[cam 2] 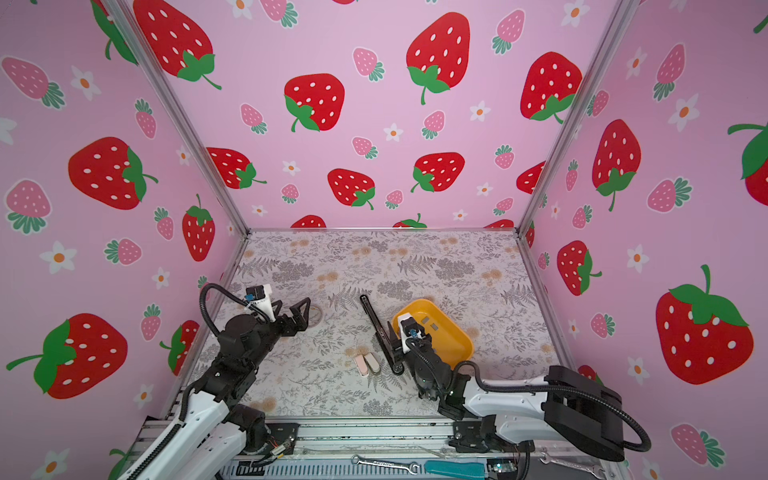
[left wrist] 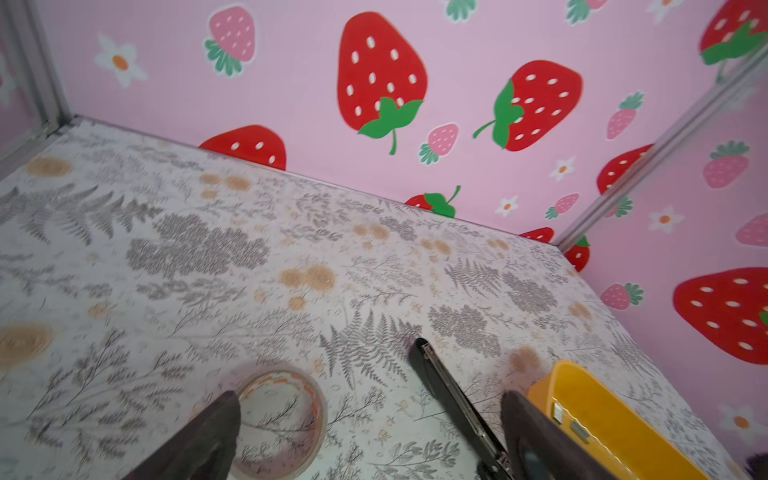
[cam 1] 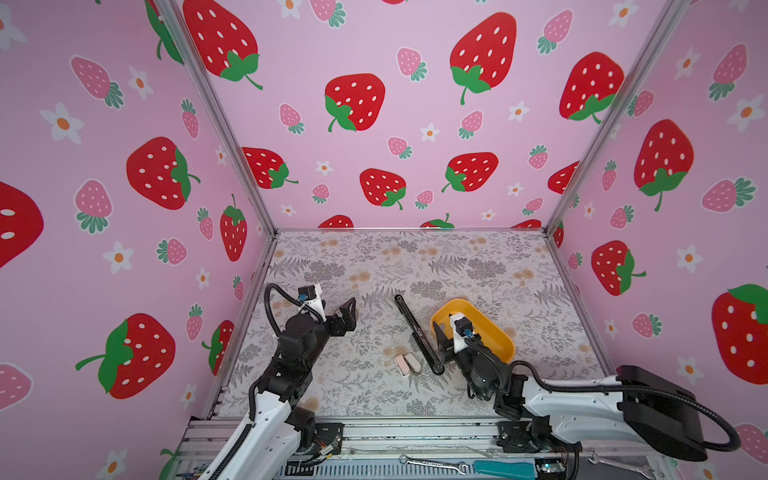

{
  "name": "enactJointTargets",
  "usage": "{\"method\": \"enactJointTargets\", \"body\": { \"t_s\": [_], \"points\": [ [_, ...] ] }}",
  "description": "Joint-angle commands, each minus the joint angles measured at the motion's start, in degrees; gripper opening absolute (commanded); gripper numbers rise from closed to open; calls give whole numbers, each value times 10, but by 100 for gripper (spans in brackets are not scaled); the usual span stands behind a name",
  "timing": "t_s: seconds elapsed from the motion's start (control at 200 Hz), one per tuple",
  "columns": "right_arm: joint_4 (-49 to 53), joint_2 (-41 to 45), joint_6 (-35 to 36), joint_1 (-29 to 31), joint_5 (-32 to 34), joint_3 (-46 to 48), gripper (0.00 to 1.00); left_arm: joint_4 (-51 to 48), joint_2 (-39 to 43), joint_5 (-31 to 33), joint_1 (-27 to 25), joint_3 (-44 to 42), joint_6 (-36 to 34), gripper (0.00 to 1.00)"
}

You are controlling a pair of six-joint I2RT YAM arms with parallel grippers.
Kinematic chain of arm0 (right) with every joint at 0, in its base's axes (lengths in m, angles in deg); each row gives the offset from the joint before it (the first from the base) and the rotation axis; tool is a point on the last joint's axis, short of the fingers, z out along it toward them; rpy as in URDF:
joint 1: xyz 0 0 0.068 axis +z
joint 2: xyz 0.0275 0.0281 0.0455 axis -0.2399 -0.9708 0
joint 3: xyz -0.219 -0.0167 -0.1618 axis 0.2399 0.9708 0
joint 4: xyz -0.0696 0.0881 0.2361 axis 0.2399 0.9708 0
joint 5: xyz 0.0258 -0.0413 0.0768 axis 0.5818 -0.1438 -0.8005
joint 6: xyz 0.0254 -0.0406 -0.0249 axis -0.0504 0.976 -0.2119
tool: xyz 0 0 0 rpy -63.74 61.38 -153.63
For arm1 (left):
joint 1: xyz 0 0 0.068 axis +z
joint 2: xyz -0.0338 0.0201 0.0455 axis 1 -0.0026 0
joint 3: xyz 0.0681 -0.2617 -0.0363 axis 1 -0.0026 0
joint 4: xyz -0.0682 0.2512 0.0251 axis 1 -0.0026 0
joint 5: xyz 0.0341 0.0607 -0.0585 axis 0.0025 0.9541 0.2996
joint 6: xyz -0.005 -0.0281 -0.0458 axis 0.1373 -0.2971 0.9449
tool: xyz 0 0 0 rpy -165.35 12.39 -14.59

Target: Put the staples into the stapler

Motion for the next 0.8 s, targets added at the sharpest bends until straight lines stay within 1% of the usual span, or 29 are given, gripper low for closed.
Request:
{"method": "enactJointTargets", "body": {
  "t_s": [0.0, 0.035, 0.1, 0.115, 0.18, 0.225, 0.275, 0.335, 0.375, 0.44, 0.53, 0.555, 0.575, 0.625, 0.675, 0.705, 0.74, 0.795],
  "points": [
    [27, 43, 48, -55, -1, 6, 51, 6, -46, -80, -13, 74, -110, 99],
    [30, 59, 47, -78, -10, 17, 51, 1, -66, -109, -14, 96, -144, 99],
    [29, 91, 44, -123, -27, 44, 51, -17, -98, -139, -14, 138, -204, 99],
    [29, 101, 43, -133, -32, 51, 55, -20, -105, -146, -14, 145, -219, 99],
    [28, 132, 41, -167, -43, 81, 63, -26, -132, -181, -14, 172, -295, 99],
    [27, 165, 38, -185, -39, 101, 65, -45, -148, -216, -15, 185, -369, 100],
    [25, 185, 33, -197, -26, 120, 66, -75, -165, -244, -20, 201, -440, 94],
    [2, 198, 33, -204, -27, 145, 67, -104, -178, -240, -31, 216, -471, 93],
    [-31, 198, 36, -206, -38, 164, 71, -130, -183, -242, -39, 223, -487, 92],
    [-59, 186, 36, -210, -45, 179, 79, -152, -180, -257, -50, 215, -518, 92],
    [-46, 145, 31, -219, -21, 157, 83, -161, -168, -281, -57, 194, -562, 89],
    [-36, 141, 29, -220, -23, 146, 85, -162, -165, -283, -57, 190, -572, 87],
    [-30, 119, 30, -221, -29, 139, 85, -166, -163, -284, -57, 187, -582, 86],
    [-31, 89, 31, -222, -31, 128, 87, -181, -161, -288, -60, 182, -618, 81],
    [-26, 66, 27, -223, -22, 117, 88, -200, -162, -298, -67, 172, -677, 72],
    [-18, 58, 24, -223, -17, 110, 88, -208, -163, -296, -77, 164, -708, 69],
    [-10, 55, 21, -222, -17, 104, 89, -207, -165, -288, -92, 155, -738, 69],
    [-10, 53, 22, -222, -19, 103, 90, -200, -170, -276, -113, 147, -753, 71]
  ]
}}
